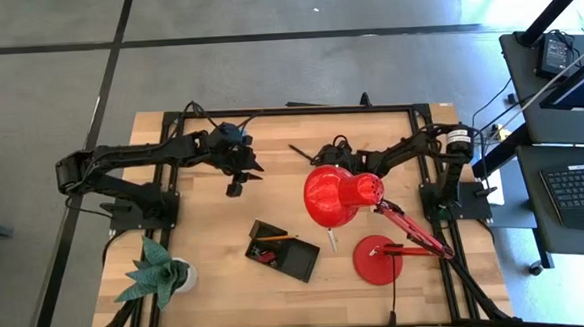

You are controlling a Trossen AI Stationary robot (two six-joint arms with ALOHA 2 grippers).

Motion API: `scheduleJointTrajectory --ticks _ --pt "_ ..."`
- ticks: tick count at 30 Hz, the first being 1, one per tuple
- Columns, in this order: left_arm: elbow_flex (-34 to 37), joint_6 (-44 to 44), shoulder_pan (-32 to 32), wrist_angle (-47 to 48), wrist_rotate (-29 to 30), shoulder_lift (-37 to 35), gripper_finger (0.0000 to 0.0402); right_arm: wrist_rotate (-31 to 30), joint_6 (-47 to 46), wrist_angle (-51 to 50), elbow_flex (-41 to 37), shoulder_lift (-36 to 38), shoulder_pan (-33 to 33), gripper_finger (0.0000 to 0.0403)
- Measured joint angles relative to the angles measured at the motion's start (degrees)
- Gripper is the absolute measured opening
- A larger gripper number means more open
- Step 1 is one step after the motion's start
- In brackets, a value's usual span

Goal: Pick and place office supplies into organizer
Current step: Put the black ballpen into the desk organizer

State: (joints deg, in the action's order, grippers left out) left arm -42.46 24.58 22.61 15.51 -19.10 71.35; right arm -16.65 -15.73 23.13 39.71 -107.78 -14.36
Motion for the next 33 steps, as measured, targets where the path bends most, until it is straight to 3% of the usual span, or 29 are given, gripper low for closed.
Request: scheduleJointTrajectory --ticks 6,15,18,27,33 --pt "0.00 2.92 -0.12 -1.37 5.67 0.00 0.0109 1.55 0.77 1.40 -0.18 1.39 0.01 0.0047" --pt "0.00 18.96 -4.06 -3.42 15.54 0.00 0.0119 9.57 -3.48 1.20 1.29 7.96 0.05 0.0035" --pt "-0.02 20.33 -6.66 -5.16 21.16 0.00 0.0129 12.05 -3.50 1.34 3.40 8.23 0.05 0.0032" --pt "-0.04 21.81 -12.97 -5.63 45.53 1.65 0.0170 16.99 -2.12 0.70 9.93 8.41 0.58 0.0025" --pt "-0.05 21.50 -14.74 -8.15 49.87 3.86 0.0175 16.97 -1.55 0.58 12.07 8.46 2.04 0.0004"
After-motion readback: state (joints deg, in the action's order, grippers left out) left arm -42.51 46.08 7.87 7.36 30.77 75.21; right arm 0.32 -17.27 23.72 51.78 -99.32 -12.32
